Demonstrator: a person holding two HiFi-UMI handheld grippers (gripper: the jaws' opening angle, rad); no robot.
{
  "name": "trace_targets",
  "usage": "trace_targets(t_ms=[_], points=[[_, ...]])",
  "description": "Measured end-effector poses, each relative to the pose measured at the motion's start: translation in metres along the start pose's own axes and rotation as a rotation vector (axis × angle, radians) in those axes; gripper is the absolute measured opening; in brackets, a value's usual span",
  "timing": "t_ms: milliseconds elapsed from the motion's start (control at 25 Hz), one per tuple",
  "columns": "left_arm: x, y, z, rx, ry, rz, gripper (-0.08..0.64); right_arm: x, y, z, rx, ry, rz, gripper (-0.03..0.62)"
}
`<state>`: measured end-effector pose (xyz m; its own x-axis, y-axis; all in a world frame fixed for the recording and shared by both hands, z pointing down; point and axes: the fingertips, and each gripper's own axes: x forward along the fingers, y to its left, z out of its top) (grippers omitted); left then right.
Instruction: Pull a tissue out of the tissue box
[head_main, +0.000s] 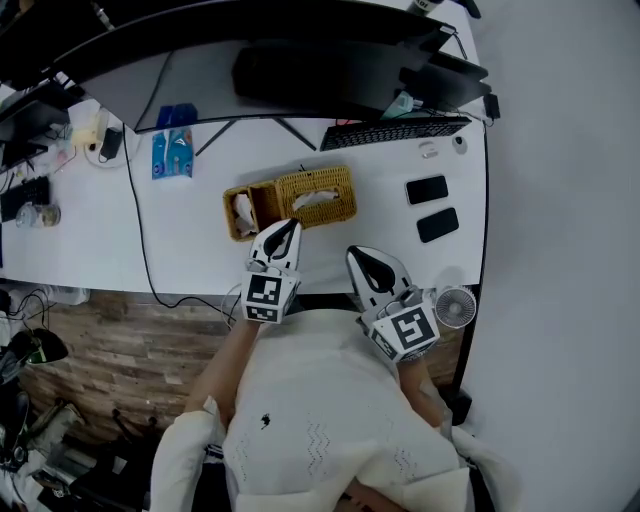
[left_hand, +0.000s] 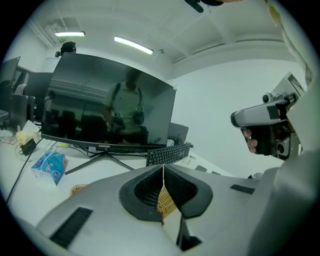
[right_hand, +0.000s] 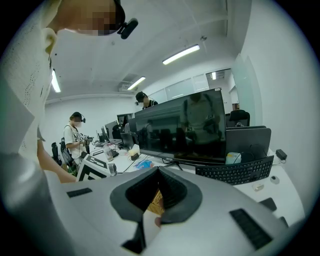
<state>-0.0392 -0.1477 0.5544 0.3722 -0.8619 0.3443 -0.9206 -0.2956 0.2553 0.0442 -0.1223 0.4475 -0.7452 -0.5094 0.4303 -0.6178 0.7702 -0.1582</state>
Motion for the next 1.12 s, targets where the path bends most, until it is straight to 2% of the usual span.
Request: trace_targets(t_ms=[320,760,800,880,920,1120], points=[[0.021,-0.009,-0.019,0.024,0.058,-0.015,0.017,-0.017,-0.008,-0.015,0.025,0.01,-0.009,0.002],[0.035,0.012,-0.029,0.064,0.094,0.033,0.02,-0.031,-0.017,-0.025,0.036,0.02,-0.043,0.002],[0.036,0.012,-0.03,0.06,0.095,0.034,0.031,-0.032,-0.017,-0.025,0.035,0.02,-0.046,0.002],[0.038,0.012,-0.033,0.055,0.101,0.03,0.123,-0.033,-0.017,-0.025,0.033,0.012,-0.054,0.002],[0.039,0.012,-0.035,0.056,0.106,0.029,0.138,-0.033,-0.018,-0.025,0.034,0.01,-0.058,0.002],[0.043,0.017,-0.046,0.053,0.142,0.057,0.149,-0.034,-0.017,-0.029,0.04,0.025,-0.07,0.002]])
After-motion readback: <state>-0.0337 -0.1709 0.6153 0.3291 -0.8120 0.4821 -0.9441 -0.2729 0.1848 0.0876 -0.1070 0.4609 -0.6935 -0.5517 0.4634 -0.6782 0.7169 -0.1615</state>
